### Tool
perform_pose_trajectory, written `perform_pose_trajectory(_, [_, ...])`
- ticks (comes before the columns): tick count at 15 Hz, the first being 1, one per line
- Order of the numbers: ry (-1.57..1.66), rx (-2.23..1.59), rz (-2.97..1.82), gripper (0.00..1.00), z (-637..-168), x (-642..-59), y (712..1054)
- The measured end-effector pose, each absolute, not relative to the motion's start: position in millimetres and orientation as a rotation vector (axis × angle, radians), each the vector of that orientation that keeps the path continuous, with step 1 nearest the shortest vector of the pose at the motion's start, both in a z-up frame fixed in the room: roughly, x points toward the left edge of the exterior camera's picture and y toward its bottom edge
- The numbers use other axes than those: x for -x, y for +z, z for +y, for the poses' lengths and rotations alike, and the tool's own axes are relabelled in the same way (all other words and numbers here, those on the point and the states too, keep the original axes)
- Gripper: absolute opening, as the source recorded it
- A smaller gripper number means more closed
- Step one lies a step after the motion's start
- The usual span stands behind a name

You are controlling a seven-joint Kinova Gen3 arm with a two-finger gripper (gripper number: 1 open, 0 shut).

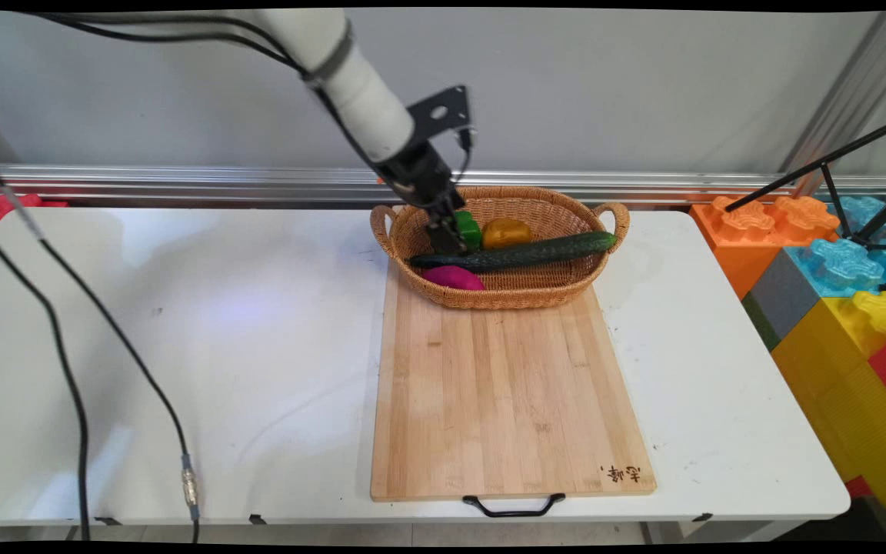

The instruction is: Pick up the cucumber from the vegetable basket

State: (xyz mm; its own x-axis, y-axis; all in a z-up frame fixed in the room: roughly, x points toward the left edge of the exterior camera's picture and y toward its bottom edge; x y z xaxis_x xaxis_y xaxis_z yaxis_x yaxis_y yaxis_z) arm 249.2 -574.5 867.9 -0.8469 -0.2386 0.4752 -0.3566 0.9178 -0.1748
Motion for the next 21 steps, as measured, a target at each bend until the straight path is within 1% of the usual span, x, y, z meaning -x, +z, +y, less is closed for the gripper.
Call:
perform_pose_trajectory(10, [0.374, -0.342, -2.565, 1.00, -611.9, -179.3, 808.0])
perform_pose_trajectory(17, [0.426, -0.282, -2.558, 1.00, -624.1, -153.8, 786.3])
perform_pose_trajectory(18, [0.431, -0.273, -2.560, 0.00, -624.9, -151.6, 784.3])
perform_pose_trajectory(21, [0.445, -0.253, -2.567, 0.00, -625.8, -148.9, 781.1])
